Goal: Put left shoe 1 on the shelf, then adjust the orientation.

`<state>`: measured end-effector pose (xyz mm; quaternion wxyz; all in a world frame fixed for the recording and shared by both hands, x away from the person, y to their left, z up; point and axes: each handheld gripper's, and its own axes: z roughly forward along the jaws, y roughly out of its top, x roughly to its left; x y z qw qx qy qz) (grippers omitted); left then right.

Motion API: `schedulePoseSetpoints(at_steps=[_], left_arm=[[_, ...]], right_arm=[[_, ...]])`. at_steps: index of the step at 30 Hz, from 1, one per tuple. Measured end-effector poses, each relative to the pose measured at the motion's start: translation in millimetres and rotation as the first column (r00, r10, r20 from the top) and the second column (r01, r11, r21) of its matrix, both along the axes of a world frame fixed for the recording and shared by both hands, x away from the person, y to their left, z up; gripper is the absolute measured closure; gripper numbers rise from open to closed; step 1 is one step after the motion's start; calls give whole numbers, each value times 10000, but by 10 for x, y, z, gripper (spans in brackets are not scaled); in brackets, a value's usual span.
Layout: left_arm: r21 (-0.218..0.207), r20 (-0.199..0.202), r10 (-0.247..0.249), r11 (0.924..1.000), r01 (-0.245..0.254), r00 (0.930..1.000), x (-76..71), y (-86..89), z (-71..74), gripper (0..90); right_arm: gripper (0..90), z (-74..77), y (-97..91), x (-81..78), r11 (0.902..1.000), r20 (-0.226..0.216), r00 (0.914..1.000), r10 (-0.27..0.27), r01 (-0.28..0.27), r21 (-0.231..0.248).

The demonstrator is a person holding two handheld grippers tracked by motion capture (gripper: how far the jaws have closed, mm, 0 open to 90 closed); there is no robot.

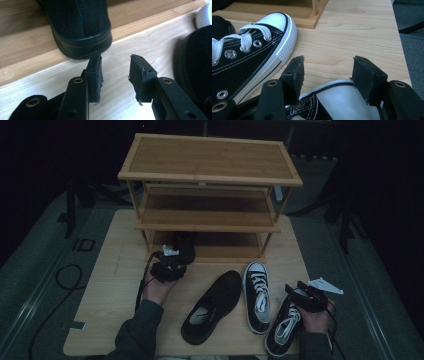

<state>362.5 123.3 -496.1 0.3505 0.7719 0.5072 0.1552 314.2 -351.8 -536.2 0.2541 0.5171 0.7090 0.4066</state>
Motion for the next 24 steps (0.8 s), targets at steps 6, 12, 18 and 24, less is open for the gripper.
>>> schedulePoseSetpoints(at_steps=[6, 12, 18, 24], left_arm=[[-16, -59, -229, 9997, 228, 9997, -52, -17, 47, 618], [-129, -54, -703, 9974, 702, 9975, -151, -61, 143, 603], [-142, 58, -1498, 9886, 1499, 9887, -274, -121, 306, 599], [-145, -253, -2111, 9774, 2108, 9771, -312, -127, 331, 593]], right_arm=[[426, 0, -1, -1, 10000, 12, 10000, 3, -3, -3], [426, 0, 0, 4, 10000, -7, 10000, -4, 4, -16], [423, -2, -3, 8, 10000, -36, 10000, 23, -23, 19], [422, -2, -3, 7, 10000, -35, 10000, 39, -39, 29]])
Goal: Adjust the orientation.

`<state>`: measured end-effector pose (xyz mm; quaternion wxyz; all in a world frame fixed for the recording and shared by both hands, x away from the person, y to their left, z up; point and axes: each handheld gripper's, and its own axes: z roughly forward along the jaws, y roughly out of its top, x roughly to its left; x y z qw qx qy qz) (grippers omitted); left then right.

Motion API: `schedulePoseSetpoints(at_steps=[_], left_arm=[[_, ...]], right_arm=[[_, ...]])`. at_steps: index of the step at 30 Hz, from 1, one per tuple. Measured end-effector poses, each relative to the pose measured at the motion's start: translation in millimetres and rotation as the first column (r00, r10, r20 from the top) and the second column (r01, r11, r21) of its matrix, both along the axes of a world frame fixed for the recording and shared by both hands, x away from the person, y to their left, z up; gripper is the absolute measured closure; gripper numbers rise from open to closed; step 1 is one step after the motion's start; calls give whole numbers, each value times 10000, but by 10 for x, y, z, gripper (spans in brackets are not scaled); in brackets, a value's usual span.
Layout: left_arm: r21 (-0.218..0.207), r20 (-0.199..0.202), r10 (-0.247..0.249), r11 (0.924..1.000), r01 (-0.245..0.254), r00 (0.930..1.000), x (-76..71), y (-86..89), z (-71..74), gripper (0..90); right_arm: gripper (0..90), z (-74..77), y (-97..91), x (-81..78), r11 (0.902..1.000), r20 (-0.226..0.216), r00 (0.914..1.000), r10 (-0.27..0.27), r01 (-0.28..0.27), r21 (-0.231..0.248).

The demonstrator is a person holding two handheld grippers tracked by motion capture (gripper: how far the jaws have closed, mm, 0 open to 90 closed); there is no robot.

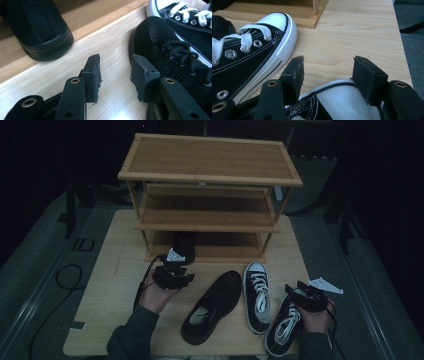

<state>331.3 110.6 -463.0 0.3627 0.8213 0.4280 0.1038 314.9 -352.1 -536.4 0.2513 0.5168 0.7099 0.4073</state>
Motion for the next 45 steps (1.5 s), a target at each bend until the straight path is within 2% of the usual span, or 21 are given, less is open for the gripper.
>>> schedulePoseSetpoints(at_steps=[3, 7, 14, 15, 16, 21, 23, 28, 32, 37, 39, 40, 42, 45], left_arm=[[68, -111, -370, 9993, 371, 9993, -16, -10, 17, 594], [530, -140, -890, 9946, 896, 9959, -50, -57, 52, 594], [614, -296, -1716, 9830, 1731, 9847, -89, -103, 106, 593], [614, -296, -1716, 9830, 1731, 9847, -89, -103, 106, 593], [539, -343, -2111, 9756, 2127, 9769, -104, -117, 118, 593], [626, -455, -3032, 9501, 3057, 9518, -138, -164, 150, 585], [596, -530, -3176, 9454, 3205, 9467, -145, -169, 159, 585], [826, -710, -3509, 9308, 3561, 9337, -167, -194, 174, 586], [701, -780, -3884, 9166, 3937, 9182, -211, -224, 210, 586], [787, -843, -4222, 9001, 4284, 9026, -253, -290, 243, 586], [836, -906, -4258, 8975, 4329, 9003, -255, -303, 242, 586], [1042, -1055, -4348, 8896, 4448, 8943, -256, -355, 210, 586], [1314, -1160, -4281, 8878, 4411, 8963, -251, -395, 178, 586], [1721, -1303, -3992, 8924, 4172, 9075, -222, -458, 114, 596]], right_arm=[[423, 0, 1, -1, 10000, 10, 10000, 3, -3, -8], [422, -1, 3, 0, 10000, 8, 10000, -6, 6, -21], [422, -1, 0, 1, 10000, 7, 10000, 6, -6, -9], [422, -1, 0, 1, 10000, 7, 10000, 6, -6, -9], [422, -1, 0, 0, 10000, 9, 10000, 6, -6, -10], [422, -1, 0, 1, 10000, 9, 10000, 5, -5, -12], [422, -2, 0, 1, 10000, 10, 10000, 1, -1, -14], [423, -2, 0, -1, 10000, 12, 10000, -5, 5, -1], [422, -2, 1, -2, 10000, 17, 10000, -8, 8, 0], [422, -2, 0, -2, 10000, 20, 10000, -12, 12, 6], [422, -2, 1, -3, 10000, 19, 10000, -12, 12, 7], [422, -2, 1, -3, 10000, 25, 10000, -11, 11, 4], [422, -2, 0, -3, 10000, 18, 10000, -7, 7, 11], [422, -2, -1, -2, 10000, 14, 10000, -2, 2, 12]])
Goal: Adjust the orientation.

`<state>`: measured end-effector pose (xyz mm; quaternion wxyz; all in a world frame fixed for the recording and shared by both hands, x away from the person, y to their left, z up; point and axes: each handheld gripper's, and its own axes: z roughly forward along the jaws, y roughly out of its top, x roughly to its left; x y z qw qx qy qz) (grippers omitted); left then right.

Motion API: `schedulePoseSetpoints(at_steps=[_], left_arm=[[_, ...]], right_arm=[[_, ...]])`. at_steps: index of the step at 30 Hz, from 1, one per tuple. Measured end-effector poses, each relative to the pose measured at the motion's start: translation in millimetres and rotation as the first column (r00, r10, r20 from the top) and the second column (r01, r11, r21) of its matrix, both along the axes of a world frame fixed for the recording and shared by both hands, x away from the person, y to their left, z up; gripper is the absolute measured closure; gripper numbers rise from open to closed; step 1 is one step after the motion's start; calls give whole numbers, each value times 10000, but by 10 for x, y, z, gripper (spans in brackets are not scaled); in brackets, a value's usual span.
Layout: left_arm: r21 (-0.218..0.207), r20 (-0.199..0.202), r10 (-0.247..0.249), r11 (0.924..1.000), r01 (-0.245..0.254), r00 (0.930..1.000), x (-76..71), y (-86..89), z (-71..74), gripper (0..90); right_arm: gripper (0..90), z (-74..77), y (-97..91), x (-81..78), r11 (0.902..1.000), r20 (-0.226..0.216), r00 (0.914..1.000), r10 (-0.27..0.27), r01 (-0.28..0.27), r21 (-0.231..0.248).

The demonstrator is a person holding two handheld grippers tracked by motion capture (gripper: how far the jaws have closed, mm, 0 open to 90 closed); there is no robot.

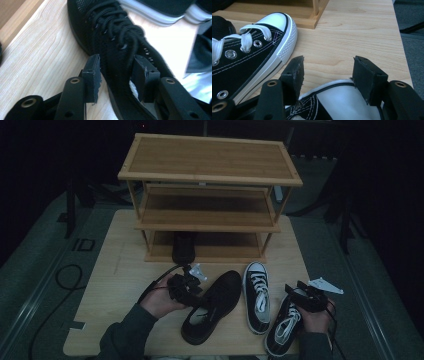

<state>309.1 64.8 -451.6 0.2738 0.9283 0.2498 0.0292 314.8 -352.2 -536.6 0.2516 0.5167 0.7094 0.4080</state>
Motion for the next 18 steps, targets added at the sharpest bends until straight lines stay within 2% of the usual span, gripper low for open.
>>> schedulePoseSetpoints(at_steps=[7, 9, 11, 12, 13, 18], left_arm=[[380, -206, 356, 9987, -348, 9992, 40, -127, -117, 605], [724, -103, 459, 9964, -450, 9989, 32, -168, -147, 609], [1205, 148, 747, 9898, -759, 9971, 35, -210, -195, 640], [1288, 105, 875, 9877, -881, 9961, 50, -219, -225, 649], [1152, -73, 900, 9894, -886, 9959, 67, -219, -249, 680], [937, 23, 1340, 9866, -1336, 9910, 94, -182, -262, 845]], right_arm=[[422, 0, 0, 0, 10000, -5, 10000, -3, 3, 10], [422, 1, 1, -1, 10000, -2, 10000, -3, 3, 8], [422, 0, 0, -1, 10000, 0, 10000, -2, 2, 9], [422, 0, 0, -1, 10000, -6, 10000, -3, 3, 13], [422, 1, 0, -1, 10000, 0, 10000, -1, 1, 10], [422, 0, -2, 0, 10000, -5, 10000, 3, -3, 21]])
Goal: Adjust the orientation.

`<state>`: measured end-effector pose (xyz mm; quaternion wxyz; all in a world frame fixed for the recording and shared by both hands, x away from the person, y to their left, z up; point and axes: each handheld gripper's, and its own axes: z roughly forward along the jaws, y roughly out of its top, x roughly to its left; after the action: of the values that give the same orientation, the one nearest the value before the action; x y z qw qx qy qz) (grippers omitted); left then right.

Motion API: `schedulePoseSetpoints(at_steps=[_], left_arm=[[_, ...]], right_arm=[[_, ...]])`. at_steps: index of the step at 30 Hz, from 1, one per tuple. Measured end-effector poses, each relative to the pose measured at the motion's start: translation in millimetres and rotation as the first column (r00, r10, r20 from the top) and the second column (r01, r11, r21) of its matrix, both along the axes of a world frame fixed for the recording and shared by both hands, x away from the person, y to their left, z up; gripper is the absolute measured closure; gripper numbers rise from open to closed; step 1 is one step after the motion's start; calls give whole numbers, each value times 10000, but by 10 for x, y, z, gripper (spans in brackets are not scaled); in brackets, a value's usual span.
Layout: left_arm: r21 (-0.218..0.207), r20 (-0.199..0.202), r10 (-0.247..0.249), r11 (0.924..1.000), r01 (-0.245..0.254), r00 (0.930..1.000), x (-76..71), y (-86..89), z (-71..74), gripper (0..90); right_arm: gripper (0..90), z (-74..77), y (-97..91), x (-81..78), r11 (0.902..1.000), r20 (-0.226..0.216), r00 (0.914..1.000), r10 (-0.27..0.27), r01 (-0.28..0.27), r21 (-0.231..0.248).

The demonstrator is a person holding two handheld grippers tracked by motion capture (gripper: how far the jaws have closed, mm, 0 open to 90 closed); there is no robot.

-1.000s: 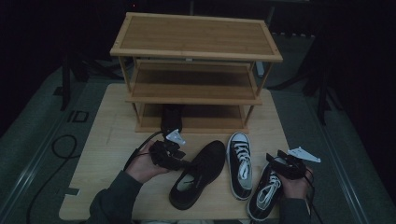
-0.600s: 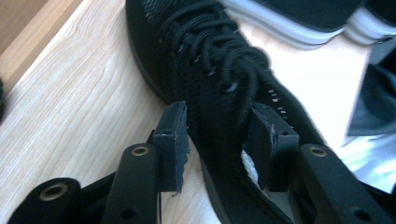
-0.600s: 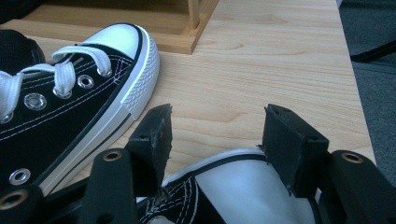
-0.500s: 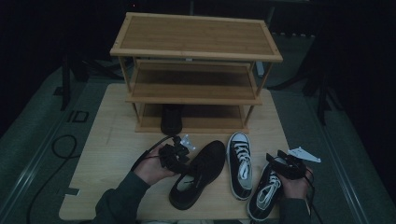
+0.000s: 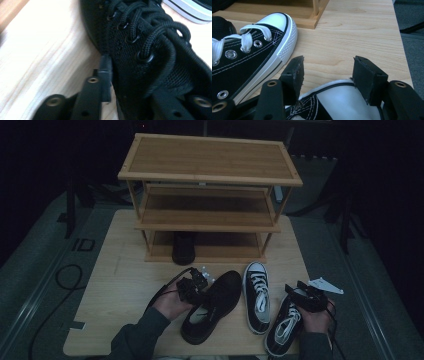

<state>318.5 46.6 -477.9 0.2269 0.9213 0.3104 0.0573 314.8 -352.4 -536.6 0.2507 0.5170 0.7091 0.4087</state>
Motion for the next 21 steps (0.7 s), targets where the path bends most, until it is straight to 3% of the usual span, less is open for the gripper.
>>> schedulePoseSetpoints(at_steps=[1, 7, 20, 21], left_arm=[[-139, 36, 380, 9992, -379, 9993, 30, 47, 0, 845], [-957, -267, 1050, 9896, -1071, 9941, 144, 198, -25, 878], [-1252, -49, 2182, 9681, -2171, 9759, 418, 291, 15, 876], [-1345, 87, 2546, 9586, -2512, 9670, 506, 287, 42, 876]], right_arm=[[422, 0, -1, 1, 10000, -2, 10000, 2, -2, 3], [421, 0, -1, 1, 10000, 5, 10000, 10, -10, -3], [421, 0, -1, 1, 10000, -2, 10000, 11, -11, -3], [421, 0, -1, 1, 10000, -10, 10000, 12, -12, 2]])
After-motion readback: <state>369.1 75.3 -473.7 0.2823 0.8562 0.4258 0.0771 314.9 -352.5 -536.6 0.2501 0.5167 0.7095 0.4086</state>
